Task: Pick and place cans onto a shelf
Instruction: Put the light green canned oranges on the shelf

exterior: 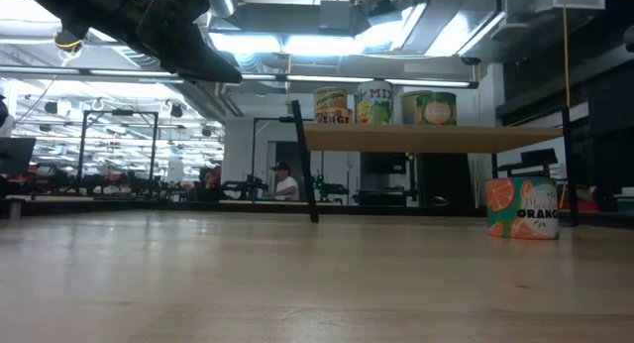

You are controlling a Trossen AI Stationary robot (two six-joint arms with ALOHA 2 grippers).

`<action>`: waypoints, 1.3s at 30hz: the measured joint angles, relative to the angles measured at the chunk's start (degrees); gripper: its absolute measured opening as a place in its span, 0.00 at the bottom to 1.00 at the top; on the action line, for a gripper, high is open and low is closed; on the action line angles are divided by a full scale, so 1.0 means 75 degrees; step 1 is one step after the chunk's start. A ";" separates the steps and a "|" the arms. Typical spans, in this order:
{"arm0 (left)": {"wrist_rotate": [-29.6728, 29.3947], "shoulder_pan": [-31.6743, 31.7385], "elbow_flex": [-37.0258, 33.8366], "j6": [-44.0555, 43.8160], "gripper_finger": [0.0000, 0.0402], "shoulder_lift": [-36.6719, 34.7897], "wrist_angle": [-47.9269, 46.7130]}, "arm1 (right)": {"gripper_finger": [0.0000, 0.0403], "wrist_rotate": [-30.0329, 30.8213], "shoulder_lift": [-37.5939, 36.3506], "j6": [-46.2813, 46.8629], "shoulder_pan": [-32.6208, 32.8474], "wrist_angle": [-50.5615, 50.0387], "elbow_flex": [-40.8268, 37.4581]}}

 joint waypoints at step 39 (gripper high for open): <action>0.0002 -0.0002 0.0000 0.0006 0.11 0.0000 -0.0001 | 0.00 0.1501 0.0301 -0.0352 -0.0184 -0.2199 0.1643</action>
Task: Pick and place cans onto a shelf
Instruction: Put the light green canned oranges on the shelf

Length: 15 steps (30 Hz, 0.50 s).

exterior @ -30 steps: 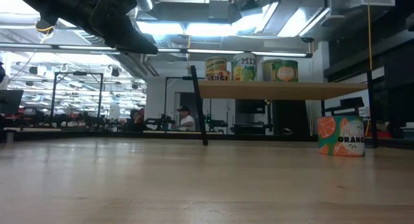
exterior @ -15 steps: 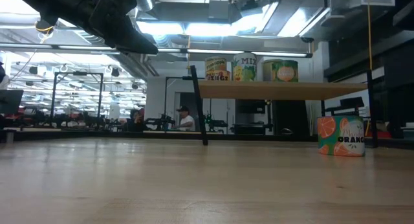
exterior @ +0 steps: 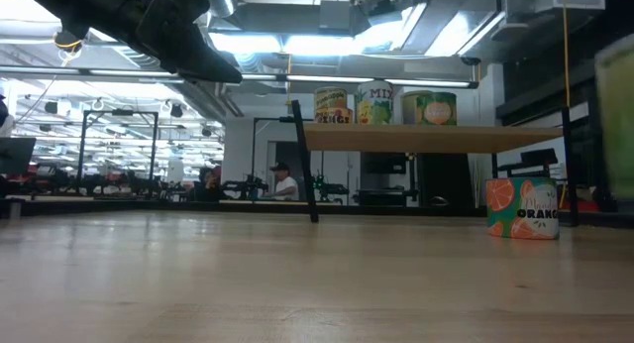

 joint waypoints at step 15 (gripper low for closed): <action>-0.0002 0.0000 0.0000 0.0003 0.11 0.0000 0.0000 | 0.00 0.0859 -0.0389 -0.3192 -0.1601 -0.2088 0.1860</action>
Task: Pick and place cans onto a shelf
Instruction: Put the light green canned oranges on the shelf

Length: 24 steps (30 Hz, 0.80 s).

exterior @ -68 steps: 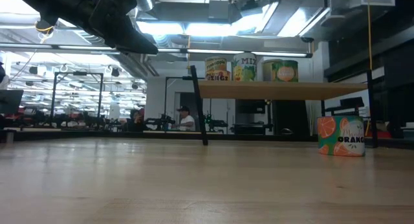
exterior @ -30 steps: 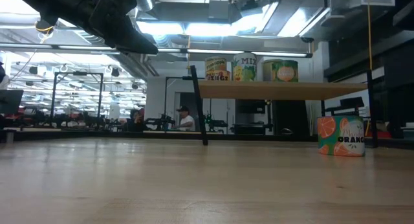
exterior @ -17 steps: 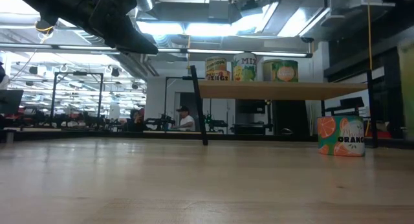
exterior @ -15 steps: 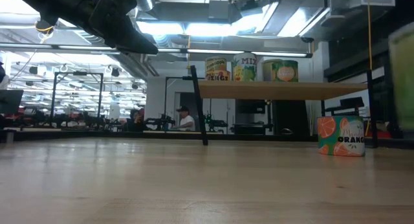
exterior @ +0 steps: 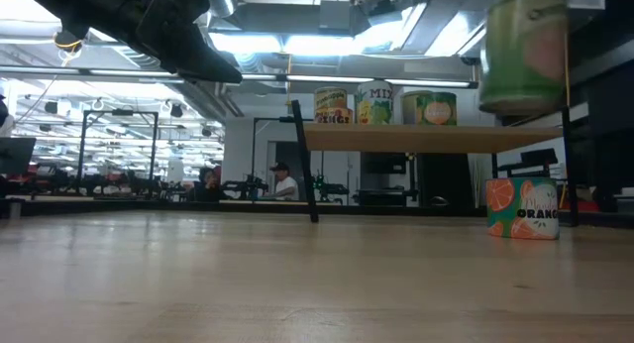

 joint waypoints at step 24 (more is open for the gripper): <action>0.0002 0.0003 0.0000 0.0000 0.11 0.0001 -0.0003 | 0.00 -0.0013 -0.2885 -0.4011 -0.4202 -0.0794 -0.0006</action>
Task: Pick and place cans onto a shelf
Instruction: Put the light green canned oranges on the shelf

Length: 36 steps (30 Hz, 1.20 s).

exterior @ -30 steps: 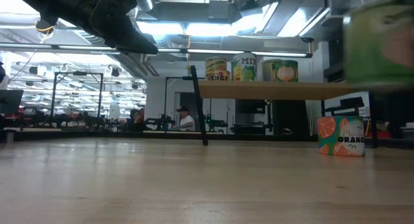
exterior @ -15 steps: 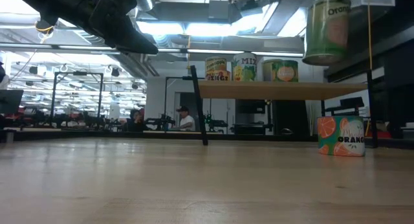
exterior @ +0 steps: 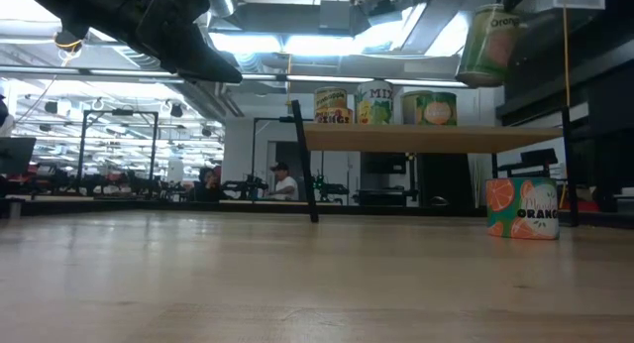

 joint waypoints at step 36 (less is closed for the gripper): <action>0.0000 -0.0003 0.0000 0.0000 0.11 -0.0001 0.0000 | 0.00 -0.2024 0.1747 -0.4208 -0.6389 0.0796 -0.0006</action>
